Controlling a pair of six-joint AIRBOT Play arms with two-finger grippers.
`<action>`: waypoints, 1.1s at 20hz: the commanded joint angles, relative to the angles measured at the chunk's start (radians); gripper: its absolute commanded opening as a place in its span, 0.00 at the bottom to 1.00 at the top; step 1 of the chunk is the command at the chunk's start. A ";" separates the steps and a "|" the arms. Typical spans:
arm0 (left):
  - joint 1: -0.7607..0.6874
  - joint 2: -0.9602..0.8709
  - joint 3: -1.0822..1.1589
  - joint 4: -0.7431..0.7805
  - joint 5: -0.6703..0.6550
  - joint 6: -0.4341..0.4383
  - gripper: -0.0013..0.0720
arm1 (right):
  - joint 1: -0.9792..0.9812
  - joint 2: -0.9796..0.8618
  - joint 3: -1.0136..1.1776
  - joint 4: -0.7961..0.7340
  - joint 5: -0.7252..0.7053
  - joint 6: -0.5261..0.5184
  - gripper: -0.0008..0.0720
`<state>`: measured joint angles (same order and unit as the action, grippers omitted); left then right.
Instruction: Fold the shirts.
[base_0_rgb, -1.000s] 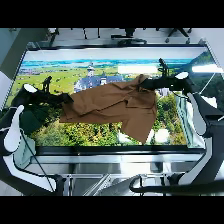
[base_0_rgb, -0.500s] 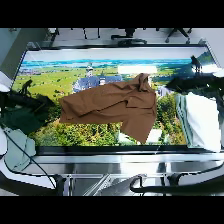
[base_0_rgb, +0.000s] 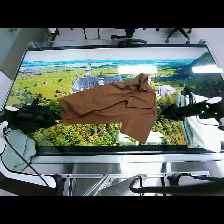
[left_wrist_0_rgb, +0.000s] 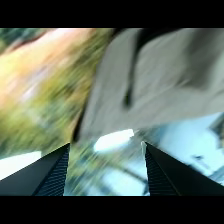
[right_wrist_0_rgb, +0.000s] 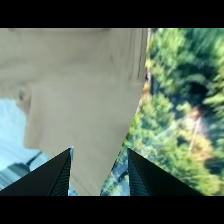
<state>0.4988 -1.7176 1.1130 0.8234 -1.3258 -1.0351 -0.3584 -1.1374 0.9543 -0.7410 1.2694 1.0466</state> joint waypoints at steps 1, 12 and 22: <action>0.003 -0.087 0.062 -0.048 0.043 0.036 0.74 | 0.063 0.007 -0.073 0.003 -0.077 -0.003 0.54; -0.026 -0.186 0.165 -0.058 -0.047 0.050 0.04 | 0.135 -0.089 -0.073 -0.013 -0.111 0.015 0.54; -0.026 -0.162 0.134 -0.068 -0.060 0.039 0.04 | 0.264 -0.175 -0.079 0.118 -0.143 -0.069 0.04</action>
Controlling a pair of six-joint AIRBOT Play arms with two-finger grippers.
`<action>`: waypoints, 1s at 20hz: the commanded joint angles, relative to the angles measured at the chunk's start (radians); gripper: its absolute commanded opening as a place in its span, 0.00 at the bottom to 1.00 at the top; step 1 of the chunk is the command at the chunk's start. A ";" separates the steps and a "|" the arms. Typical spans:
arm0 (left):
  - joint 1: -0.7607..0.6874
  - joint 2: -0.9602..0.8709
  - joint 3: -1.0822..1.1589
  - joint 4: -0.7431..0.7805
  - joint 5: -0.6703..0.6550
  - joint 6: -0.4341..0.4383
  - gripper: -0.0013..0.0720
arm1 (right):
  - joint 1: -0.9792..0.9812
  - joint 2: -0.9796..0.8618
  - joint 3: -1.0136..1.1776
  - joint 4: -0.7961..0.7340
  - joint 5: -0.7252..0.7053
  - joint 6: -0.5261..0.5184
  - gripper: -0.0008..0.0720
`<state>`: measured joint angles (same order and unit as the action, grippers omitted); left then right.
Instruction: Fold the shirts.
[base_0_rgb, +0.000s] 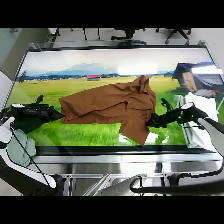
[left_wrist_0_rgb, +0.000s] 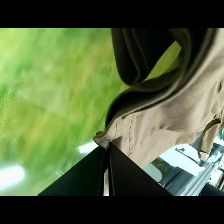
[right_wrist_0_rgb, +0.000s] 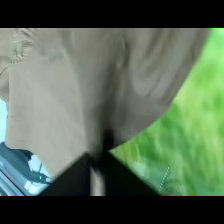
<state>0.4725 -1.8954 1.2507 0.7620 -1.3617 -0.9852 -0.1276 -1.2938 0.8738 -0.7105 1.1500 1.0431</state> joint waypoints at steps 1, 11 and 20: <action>0.000 0.043 -0.003 -0.006 -0.042 -0.011 0.04 | 0.029 -0.006 0.014 0.140 -0.002 -0.098 0.04; 0.033 0.680 0.374 -0.735 -0.142 -0.125 0.04 | -0.173 0.444 0.848 0.365 0.080 -0.131 0.03; 0.571 1.025 0.855 -0.754 0.098 -0.314 0.04 | -0.385 0.627 1.258 0.152 -0.174 -0.127 0.03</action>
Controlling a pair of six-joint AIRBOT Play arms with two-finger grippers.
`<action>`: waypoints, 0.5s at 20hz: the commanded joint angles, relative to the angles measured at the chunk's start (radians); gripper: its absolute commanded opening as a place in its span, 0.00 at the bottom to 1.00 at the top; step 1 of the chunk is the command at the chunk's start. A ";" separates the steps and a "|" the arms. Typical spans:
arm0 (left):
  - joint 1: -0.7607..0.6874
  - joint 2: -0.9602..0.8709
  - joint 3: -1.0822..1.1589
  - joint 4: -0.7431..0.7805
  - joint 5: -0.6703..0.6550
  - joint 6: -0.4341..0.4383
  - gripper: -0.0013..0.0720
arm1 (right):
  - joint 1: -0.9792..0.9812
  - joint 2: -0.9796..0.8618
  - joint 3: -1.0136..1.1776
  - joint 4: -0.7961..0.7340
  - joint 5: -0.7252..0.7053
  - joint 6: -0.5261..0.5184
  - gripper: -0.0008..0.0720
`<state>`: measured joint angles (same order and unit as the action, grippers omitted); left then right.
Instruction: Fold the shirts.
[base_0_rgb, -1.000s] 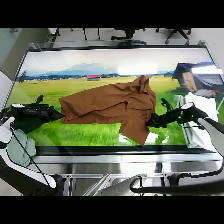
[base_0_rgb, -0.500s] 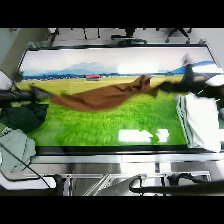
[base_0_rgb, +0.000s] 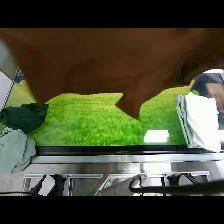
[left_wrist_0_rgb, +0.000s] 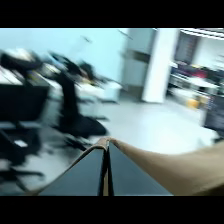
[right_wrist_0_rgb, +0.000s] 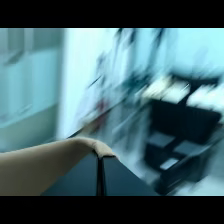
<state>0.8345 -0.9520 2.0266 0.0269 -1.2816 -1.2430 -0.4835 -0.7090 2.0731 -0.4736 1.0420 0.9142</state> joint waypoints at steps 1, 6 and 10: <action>0.271 0.099 0.045 -0.019 0.000 -0.076 0.04 | -0.029 0.036 0.058 -0.096 -0.058 0.002 0.03; 0.145 0.100 -0.248 0.032 -0.029 0.031 0.04 | -0.029 -0.115 -0.043 0.088 0.127 -0.053 0.03; -0.351 -0.067 -0.409 0.455 0.058 0.096 0.04 | 0.066 -0.352 -0.183 0.201 0.242 -0.139 0.03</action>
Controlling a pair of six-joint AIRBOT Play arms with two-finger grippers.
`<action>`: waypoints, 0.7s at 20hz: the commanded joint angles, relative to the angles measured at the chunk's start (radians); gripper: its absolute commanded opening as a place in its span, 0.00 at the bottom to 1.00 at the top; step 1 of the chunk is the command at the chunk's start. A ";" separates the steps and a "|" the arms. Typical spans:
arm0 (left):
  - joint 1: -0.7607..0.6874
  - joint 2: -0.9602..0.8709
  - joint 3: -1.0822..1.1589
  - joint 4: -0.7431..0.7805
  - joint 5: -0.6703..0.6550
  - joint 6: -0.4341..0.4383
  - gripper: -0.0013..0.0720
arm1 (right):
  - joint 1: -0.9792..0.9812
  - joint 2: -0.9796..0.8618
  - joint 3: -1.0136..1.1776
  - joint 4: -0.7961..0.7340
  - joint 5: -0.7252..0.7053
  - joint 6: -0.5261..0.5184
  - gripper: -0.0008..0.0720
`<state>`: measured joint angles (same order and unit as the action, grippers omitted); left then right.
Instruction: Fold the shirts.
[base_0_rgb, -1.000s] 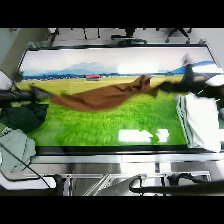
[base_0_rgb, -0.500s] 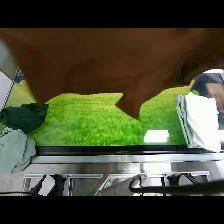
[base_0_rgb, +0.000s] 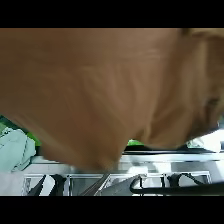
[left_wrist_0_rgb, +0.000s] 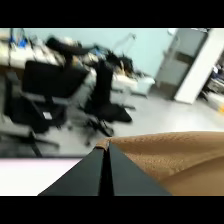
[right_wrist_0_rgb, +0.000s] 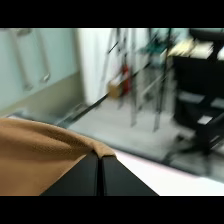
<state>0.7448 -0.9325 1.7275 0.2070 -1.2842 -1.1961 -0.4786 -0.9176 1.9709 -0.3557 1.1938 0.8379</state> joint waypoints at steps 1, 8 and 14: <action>-0.377 -0.150 -0.151 0.406 0.109 0.052 0.04 | 0.109 -0.204 -0.104 0.043 0.090 -0.069 0.03; -0.617 -0.748 -0.196 0.715 0.329 0.038 0.04 | 0.318 -0.672 -0.121 -0.156 -0.157 -0.083 0.03; -0.613 -1.130 0.125 0.719 0.159 0.016 0.04 | 0.291 -0.790 -0.121 -0.220 -0.198 -0.061 0.03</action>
<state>0.1398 -1.9110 1.7306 0.9024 -1.0523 -1.1671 -0.1814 -1.6615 1.8507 -0.5171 1.0111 0.7609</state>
